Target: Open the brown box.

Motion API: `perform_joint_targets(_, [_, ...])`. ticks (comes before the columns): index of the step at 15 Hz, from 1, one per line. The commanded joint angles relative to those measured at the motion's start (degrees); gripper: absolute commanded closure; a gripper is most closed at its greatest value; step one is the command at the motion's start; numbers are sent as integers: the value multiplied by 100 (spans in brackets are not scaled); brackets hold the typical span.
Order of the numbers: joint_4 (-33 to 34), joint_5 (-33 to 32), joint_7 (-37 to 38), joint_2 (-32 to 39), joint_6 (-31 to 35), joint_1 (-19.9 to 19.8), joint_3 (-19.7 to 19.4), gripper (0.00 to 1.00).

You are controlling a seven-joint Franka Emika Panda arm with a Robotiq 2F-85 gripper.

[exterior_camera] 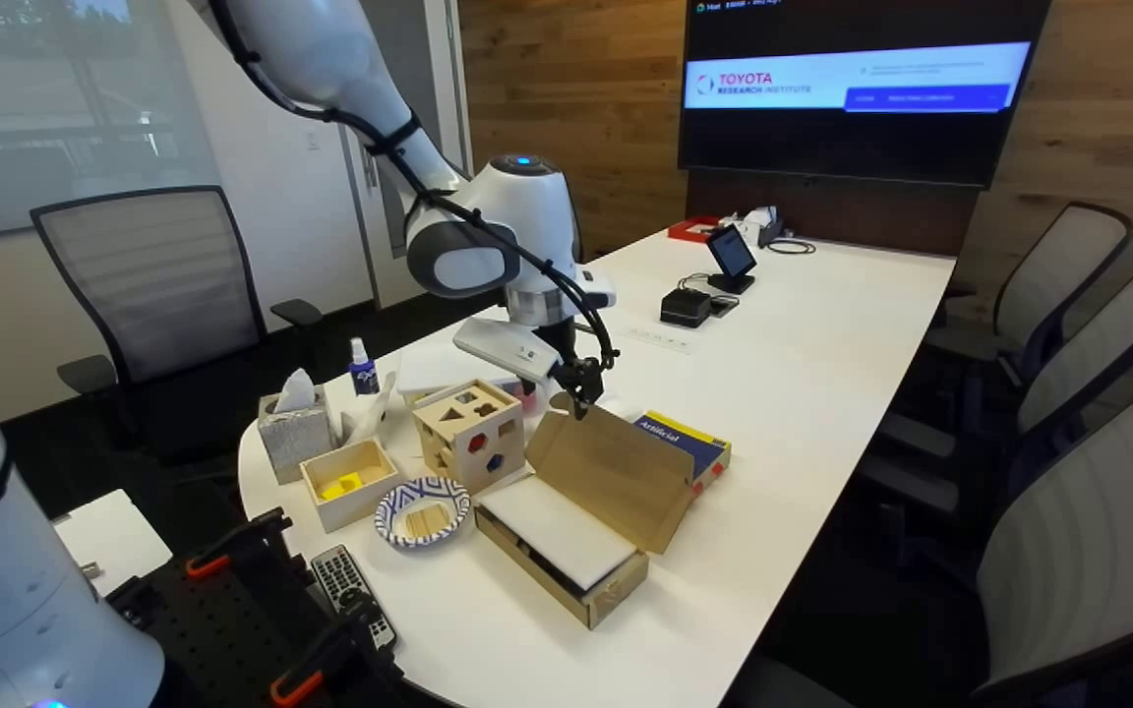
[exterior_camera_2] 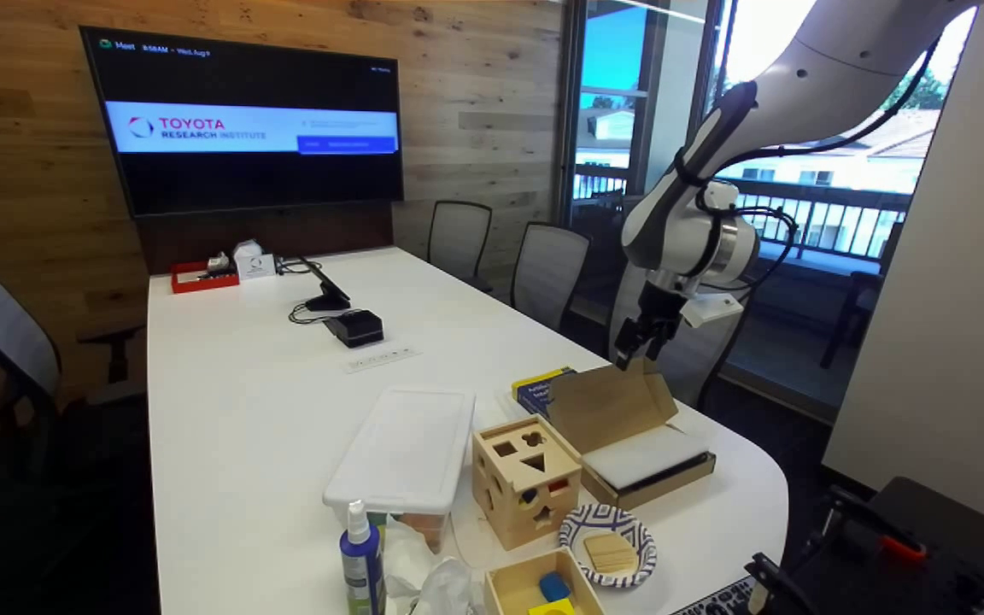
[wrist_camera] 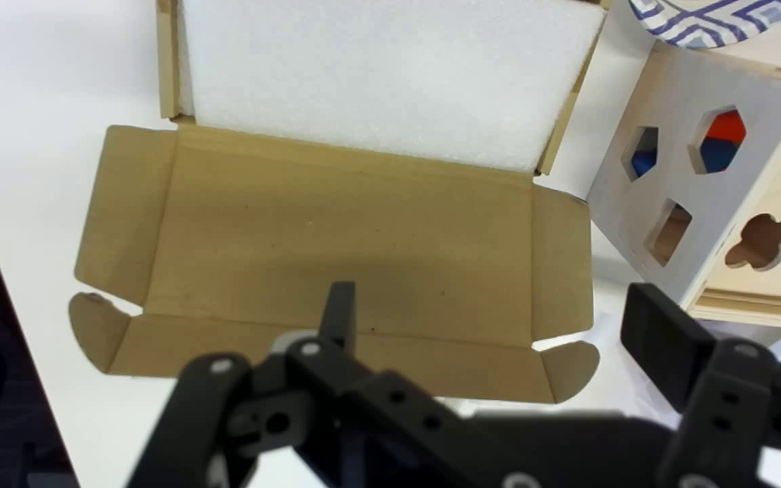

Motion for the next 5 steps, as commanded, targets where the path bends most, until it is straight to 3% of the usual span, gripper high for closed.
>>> perform_joint_targets(1, [-219,-52,96,-327,-58,51,-69,0])
perform_joint_targets(5, [-227,-34,84,-380,-73,36,-65,0])
